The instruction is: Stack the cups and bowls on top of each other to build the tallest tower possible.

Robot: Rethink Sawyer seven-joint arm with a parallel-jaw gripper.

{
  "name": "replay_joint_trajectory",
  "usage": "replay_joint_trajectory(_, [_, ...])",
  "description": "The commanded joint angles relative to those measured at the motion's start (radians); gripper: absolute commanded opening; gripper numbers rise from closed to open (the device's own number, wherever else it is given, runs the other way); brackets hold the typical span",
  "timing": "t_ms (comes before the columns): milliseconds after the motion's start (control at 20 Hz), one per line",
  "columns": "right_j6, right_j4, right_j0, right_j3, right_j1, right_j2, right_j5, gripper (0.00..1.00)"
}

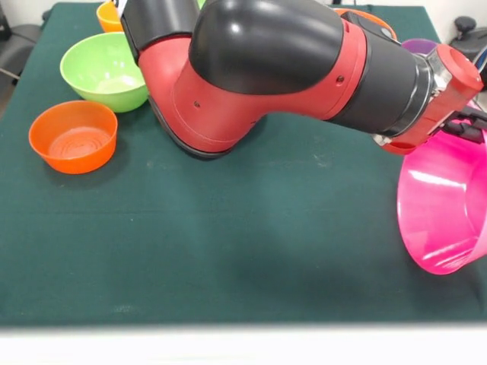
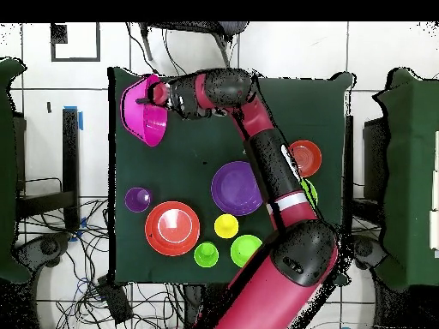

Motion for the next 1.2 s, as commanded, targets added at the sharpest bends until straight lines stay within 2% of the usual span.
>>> replay_joint_trajectory(50, [-0.399, -0.083, 0.003, -0.101, 0.076, -0.079, 0.071, 0.00])
replay_joint_trajectory(650, [-0.414, -0.095, 0.033, -0.248, 0.060, -0.103, 0.235, 0.00])
replay_joint_trajectory(1200, [-0.474, -0.130, 0.041, -0.348, 0.072, -0.107, 0.325, 0.00])
